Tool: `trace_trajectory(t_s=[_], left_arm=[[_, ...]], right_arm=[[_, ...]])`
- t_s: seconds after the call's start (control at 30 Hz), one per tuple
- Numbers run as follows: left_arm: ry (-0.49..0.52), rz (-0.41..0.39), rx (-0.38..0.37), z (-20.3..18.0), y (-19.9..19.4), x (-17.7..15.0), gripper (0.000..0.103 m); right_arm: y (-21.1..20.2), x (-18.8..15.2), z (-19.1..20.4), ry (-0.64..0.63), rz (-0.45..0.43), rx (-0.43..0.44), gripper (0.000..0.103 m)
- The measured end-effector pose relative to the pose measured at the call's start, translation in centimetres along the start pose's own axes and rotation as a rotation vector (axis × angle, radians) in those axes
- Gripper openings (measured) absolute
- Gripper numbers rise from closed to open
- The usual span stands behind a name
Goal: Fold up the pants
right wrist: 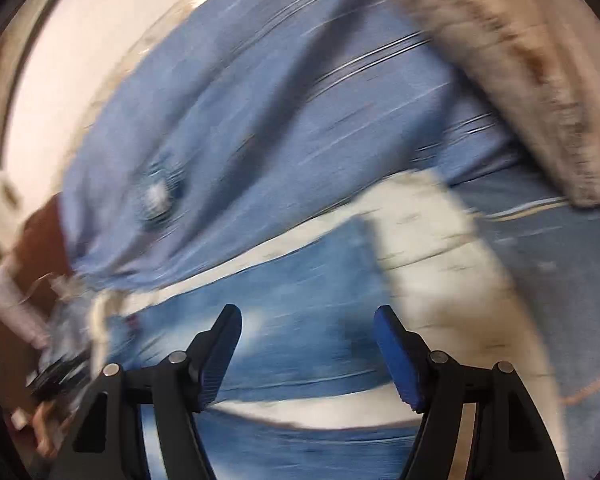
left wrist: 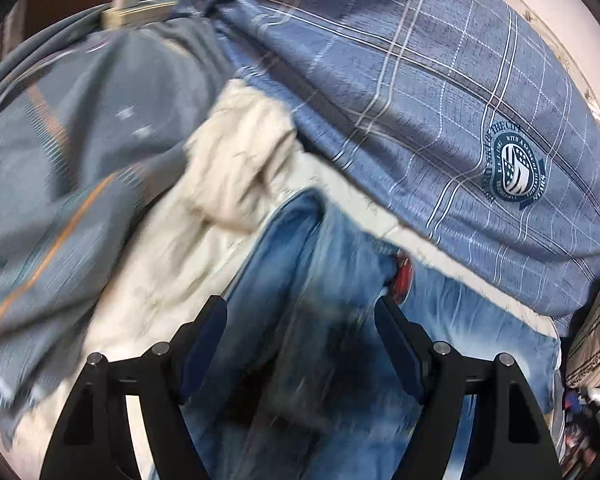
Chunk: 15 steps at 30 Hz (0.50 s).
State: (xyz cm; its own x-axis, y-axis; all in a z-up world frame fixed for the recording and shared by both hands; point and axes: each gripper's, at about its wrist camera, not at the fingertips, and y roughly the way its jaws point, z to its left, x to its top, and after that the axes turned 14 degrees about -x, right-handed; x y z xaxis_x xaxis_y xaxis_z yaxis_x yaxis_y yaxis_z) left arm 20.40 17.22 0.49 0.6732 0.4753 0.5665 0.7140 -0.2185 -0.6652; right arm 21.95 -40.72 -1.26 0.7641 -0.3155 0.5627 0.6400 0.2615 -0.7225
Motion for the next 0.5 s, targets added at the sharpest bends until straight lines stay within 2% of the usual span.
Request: trace_trajectory(t_s=[0.03,0.1,0.17,0.27,0.37,0.43,0.5], left_arm=[[0.003,0.014,0.000,-0.3,0.8,0.6,0.077],[-0.010,0.034,0.007,-0.5,2.5,1.9,0.077],[0.006,0.061,0.024,-0.8,4.2,3.3,0.077],[-0.003,0.050,0.063,-0.4,5.4,4.6,0.077],[-0.038,0.055,0.043,0.2,6.5,5.2,0.077],[-0.045,0.054,0.048,0.5,7.1,5.4,0.077],[-0.049,0.045,0.050,0.8,7.7,5.5,0.072]], right_arm=[[1.7,-0.4,0.0,-0.021,0.053,-0.015,0.073],[5.4,-1.2,-1.4,-0.012,0.185,-0.163,0.072],[5.0,-1.2,-1.7,-0.026,0.138,-0.124,0.069],[2.6,0.8,-1.4,-0.039,0.049,-0.073,0.068],[2.3,4.3,-1.3,-0.031,-0.022,-0.115,0.068],[3.9,6.3,-1.5,0.003,-0.023,-0.139,0.068],[5.9,7.5,-1.1,-0.007,-0.024,-0.156,0.067]])
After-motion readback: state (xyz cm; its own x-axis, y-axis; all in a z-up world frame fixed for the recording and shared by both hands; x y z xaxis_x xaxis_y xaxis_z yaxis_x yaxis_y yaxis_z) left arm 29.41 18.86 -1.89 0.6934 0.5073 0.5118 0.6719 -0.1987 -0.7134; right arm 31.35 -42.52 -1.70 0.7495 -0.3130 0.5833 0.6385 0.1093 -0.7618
